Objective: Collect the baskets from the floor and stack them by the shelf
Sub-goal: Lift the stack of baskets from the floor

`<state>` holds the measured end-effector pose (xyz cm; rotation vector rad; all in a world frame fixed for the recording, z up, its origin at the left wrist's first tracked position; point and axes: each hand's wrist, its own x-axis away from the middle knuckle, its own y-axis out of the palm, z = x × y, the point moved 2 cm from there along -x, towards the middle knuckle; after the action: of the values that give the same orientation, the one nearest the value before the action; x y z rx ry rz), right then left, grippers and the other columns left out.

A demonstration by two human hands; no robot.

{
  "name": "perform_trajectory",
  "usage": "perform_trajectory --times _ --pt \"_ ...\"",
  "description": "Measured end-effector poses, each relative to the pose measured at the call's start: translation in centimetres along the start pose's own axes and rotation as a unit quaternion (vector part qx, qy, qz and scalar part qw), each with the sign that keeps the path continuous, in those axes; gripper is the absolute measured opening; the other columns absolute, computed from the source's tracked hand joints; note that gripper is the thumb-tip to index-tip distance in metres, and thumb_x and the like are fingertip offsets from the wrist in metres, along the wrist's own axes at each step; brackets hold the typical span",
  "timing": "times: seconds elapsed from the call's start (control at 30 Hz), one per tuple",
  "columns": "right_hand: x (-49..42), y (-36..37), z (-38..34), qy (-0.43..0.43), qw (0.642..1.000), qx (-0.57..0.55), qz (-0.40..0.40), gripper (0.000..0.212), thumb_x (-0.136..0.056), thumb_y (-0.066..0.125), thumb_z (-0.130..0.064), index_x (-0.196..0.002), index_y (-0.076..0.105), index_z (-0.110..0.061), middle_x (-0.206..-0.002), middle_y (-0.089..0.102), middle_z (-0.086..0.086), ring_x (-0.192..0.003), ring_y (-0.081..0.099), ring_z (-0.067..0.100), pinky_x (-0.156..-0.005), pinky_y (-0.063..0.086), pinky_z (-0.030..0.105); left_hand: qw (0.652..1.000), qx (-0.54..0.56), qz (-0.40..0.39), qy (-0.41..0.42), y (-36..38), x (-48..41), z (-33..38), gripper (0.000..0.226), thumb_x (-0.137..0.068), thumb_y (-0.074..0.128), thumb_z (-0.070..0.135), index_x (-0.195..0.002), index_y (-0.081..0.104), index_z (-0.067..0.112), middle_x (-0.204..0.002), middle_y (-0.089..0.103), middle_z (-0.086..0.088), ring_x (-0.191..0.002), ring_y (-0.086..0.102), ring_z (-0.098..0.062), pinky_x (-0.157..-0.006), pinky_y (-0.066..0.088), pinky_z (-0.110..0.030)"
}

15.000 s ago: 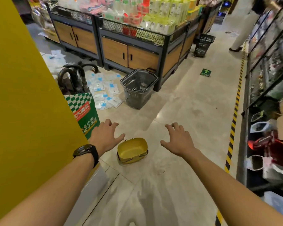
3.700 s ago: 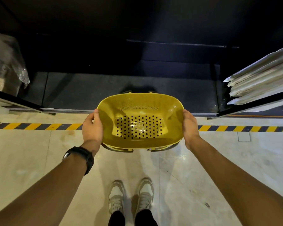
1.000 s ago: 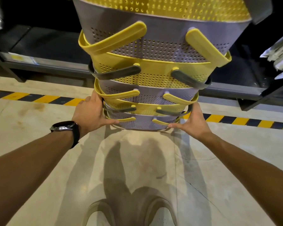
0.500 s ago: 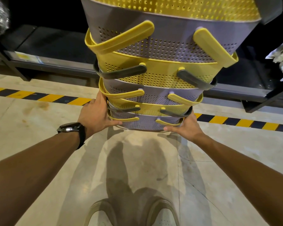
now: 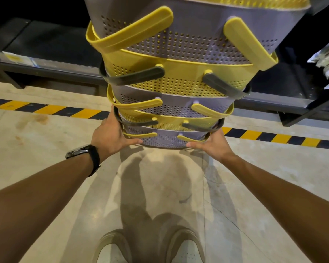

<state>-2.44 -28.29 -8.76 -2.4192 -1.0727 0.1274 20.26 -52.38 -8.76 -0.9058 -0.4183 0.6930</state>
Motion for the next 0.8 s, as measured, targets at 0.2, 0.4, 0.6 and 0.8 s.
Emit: perform_trajectory --times 0.2,0.4,0.6,0.8 --pt "-0.4 0.5 0.2 -0.004 1.000 -0.016 -0.004 0.094 -0.049 0.097 -0.031 -0.132 0.056 -0.016 -0.126 0.066 -0.008 -0.118 0.059 -0.003 -0.096 0.044 0.008 0.997 -0.006 -0.073 0.026 1.2 -0.3 -0.4 0.105 -0.054 0.076 0.077 -0.141 0.049 0.023 -0.131 0.065 0.001 -0.113 0.063 -0.023 -0.089 0.056 -0.040" --pt "-0.7 0.8 0.6 -0.009 1.000 0.012 -0.002 0.091 -0.050 0.097 -0.037 -0.130 0.057 -0.020 -0.123 0.066 -0.012 -0.112 0.059 -0.008 -0.092 0.044 0.006 0.990 0.130 -0.038 0.047 1.5 -0.8 0.3 0.097 -0.050 0.078 0.076 -0.132 0.059 0.027 -0.122 0.067 0.011 -0.101 0.056 -0.001 -0.079 0.042 -0.010" --pt "-0.6 1.3 0.9 -0.017 1.000 0.014 0.018 0.086 -0.054 0.096 -0.038 -0.129 0.059 -0.020 -0.124 0.068 -0.007 -0.115 0.063 0.005 -0.097 0.050 0.022 0.979 0.193 -0.052 0.036 2.0 -0.8 0.1 0.103 -0.050 0.081 0.079 -0.136 0.057 0.026 -0.129 0.065 0.012 -0.117 0.060 -0.002 -0.096 0.052 -0.029" --pt "-0.3 1.7 1.0 -0.038 0.998 -0.007 0.051 0.073 -0.055 0.097 -0.027 -0.119 0.061 -0.025 -0.112 0.067 -0.020 -0.104 0.062 -0.012 -0.087 0.046 0.005 0.984 0.175 -0.012 0.038 2.2 -1.0 -0.1 0.091 -0.056 0.081 0.073 -0.130 0.063 0.023 -0.124 0.070 0.005 -0.117 0.063 -0.011 -0.096 0.054 -0.037"
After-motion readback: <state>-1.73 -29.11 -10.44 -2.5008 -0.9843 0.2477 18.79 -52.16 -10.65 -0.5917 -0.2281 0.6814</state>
